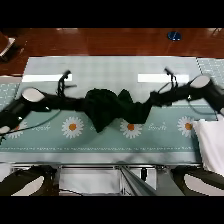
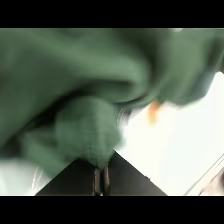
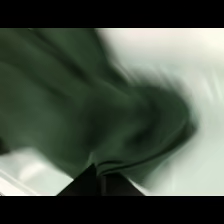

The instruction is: Fold the shirts.

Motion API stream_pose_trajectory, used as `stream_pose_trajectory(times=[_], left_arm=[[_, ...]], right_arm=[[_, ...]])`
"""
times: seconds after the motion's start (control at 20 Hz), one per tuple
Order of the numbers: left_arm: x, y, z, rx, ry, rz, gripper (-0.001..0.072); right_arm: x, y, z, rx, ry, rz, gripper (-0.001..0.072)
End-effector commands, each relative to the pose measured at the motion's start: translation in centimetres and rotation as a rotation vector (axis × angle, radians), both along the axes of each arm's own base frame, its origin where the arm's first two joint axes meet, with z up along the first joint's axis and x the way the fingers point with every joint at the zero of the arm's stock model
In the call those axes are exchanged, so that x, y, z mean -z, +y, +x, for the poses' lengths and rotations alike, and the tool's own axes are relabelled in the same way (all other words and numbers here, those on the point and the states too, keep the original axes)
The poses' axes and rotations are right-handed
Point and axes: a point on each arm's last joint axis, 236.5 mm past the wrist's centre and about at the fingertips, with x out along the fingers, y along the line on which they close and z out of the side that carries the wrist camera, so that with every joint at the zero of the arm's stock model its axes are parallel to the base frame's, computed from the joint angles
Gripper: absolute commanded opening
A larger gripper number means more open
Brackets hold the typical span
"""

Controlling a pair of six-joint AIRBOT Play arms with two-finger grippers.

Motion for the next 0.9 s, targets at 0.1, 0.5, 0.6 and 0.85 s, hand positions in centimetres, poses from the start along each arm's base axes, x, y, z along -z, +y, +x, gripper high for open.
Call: stream_pose_trajectory(times=[0.1,0.5,0.6,0.85], left_arm=[[-27.1,5.5,5.6,-0.177,-0.623,-0.097,0.0017],[-46.8,15.4,-6.2,-0.464,-1.178,0.154,0.0017],[-47.3,18.6,-9.5,-0.611,-1.215,0.33,0.0017],[-47.1,19.4,-15.6,-0.715,-1.246,0.465,0.0018]], right_arm=[[-28.5,-4.8,6.2,0.072,-0.711,-0.184,0.0021],[-48.5,-14.2,-9.9,0.415,-1.208,-0.467,0.0021],[-49.1,-16.3,-13.6,0.499,-1.217,-0.554,0.0021],[-47.9,-17.2,-19.1,0.564,-1.184,-0.588,0.0021]])
